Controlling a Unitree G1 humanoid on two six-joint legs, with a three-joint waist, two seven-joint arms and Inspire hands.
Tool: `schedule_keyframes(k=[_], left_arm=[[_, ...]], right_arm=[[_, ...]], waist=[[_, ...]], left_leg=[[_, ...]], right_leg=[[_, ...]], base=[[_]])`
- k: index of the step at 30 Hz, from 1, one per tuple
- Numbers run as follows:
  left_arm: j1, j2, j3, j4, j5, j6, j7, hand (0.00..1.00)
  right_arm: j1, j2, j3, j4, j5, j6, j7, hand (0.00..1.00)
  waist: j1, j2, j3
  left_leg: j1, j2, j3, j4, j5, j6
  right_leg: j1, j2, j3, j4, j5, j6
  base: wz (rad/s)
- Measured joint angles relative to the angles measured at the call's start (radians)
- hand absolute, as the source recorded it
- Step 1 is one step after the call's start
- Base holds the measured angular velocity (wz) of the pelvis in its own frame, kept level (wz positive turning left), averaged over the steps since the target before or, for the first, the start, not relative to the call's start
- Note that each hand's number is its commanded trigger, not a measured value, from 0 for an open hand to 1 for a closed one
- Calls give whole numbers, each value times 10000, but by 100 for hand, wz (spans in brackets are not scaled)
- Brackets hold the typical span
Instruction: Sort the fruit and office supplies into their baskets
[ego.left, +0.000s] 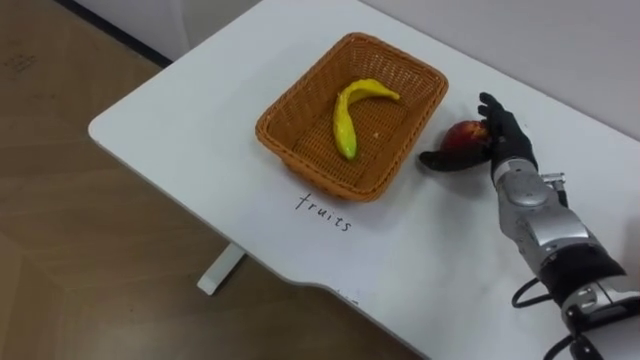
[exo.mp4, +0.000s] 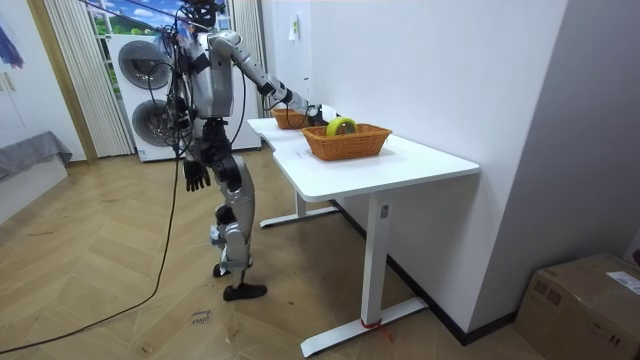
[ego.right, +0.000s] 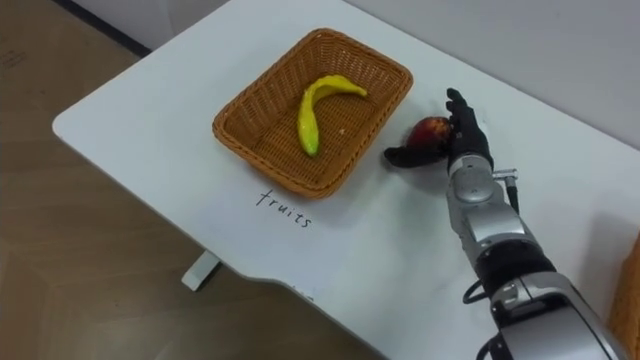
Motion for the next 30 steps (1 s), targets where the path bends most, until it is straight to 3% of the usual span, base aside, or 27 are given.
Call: schedule_keyframes(k=[7,12,13,14,15,16,23,30], left_arm=[[-1,8,48,17,13,248,-3,0],[0,50,56,17,18,264,-1,0],[0,58,55,16,18,267,-1,0],[0,65,55,10,18,284,-1,0],[-1,70,55,6,18,321,-1,0],[-1,71,55,6,18,338,-1,0],[-13,77,52,0,21,497,-1,0],[-20,89,53,3,26,539,17,0]], right_arm=[[-20,0,-12,240,-88,23,222,0],[-22,0,-11,288,-411,64,400,1],[-23,0,-11,288,-445,77,412,16],[-23,0,-11,288,-507,93,424,69],[-23,0,-11,288,-527,97,437,90],[-23,0,-10,288,-555,97,431,100],[-25,-369,-20,289,-853,107,196,100],[-37,-388,-30,303,-883,207,104,100]], waist=[[14,-74,-54],[13,-54,-41],[15,-48,-40],[16,-38,-40],[16,-29,-39],[28,-25,-39],[29,33,-55],[28,56,-70]], left_leg=[[17,-2,8,23,0,0],[86,0,36,20,-5,8],[85,0,36,24,-5,8],[85,-1,36,27,-5,9],[85,-1,36,28,-5,9],[83,-1,37,28,-5,9],[99,11,66,20,-9,12],[147,24,99,-10,-8,11]], right_leg=[[17,5,22,0,10,7],[68,7,61,-1,22,12],[69,7,59,0,23,12],[72,7,58,0,24,12],[73,7,57,0,26,13],[71,7,56,1,27,13],[69,11,60,-1,33,11],[63,16,79,-4,33,10]], base=[[0],[-1],[0],[0],[0],[0],[0],[0]])
